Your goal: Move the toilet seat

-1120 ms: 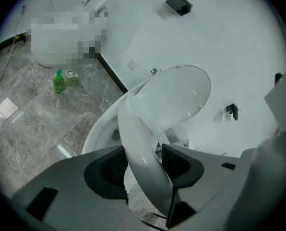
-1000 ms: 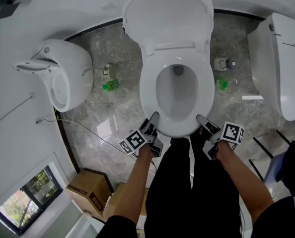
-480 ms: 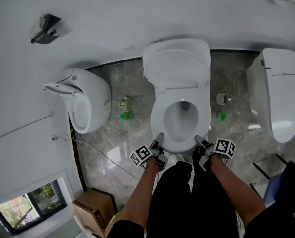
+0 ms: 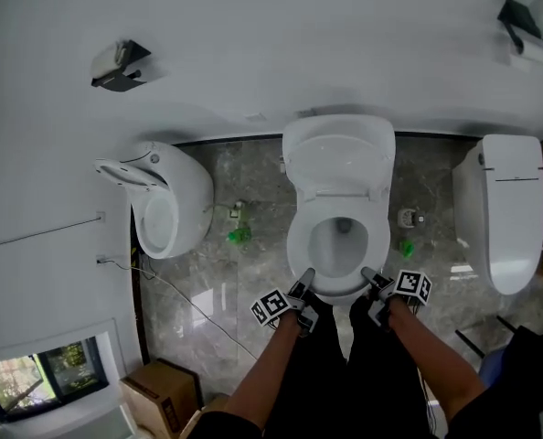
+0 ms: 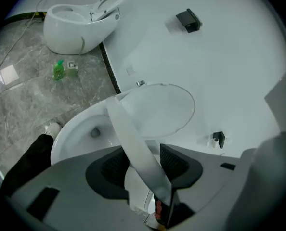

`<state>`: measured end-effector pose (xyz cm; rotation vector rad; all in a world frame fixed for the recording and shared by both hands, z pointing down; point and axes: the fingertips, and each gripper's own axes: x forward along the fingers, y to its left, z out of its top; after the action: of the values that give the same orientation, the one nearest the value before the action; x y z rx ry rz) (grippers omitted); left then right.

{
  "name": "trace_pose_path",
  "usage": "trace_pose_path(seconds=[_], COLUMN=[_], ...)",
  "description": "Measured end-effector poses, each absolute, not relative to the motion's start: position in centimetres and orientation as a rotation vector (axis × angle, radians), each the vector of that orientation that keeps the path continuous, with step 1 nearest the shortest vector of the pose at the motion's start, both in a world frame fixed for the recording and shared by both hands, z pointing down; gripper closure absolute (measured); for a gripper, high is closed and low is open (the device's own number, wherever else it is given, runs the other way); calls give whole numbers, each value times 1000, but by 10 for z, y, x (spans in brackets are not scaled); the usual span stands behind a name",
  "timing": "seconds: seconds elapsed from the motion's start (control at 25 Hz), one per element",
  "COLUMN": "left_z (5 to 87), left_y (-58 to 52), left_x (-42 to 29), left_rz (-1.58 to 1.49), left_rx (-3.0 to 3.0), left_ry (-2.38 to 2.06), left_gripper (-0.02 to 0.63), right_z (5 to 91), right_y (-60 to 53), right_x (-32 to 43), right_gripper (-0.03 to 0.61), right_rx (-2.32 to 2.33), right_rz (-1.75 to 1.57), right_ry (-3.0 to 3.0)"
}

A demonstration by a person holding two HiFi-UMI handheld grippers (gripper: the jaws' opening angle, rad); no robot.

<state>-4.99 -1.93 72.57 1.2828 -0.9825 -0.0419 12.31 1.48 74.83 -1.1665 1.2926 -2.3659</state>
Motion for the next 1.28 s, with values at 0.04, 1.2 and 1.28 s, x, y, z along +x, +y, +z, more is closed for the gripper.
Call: trace_pose_path(seconds=[0.04, 1.2, 1.28], left_z=[724, 670, 669], left_y=[-20, -90, -91], left_x=[-50, -37, -37], left_rz=[-27, 56, 66], left_rx=[1288, 1320, 1319], left_ry=[-966, -683, -657], left_gripper=[405, 376, 374], right_z=[747, 693, 690], right_y=[14, -52, -53], right_x=[123, 134, 134], right_gripper=[383, 374, 374], right_rx=[-1175, -1451, -1477], right_rz=[-2362, -2148, -2126], right_ry=[1291, 1104, 1083])
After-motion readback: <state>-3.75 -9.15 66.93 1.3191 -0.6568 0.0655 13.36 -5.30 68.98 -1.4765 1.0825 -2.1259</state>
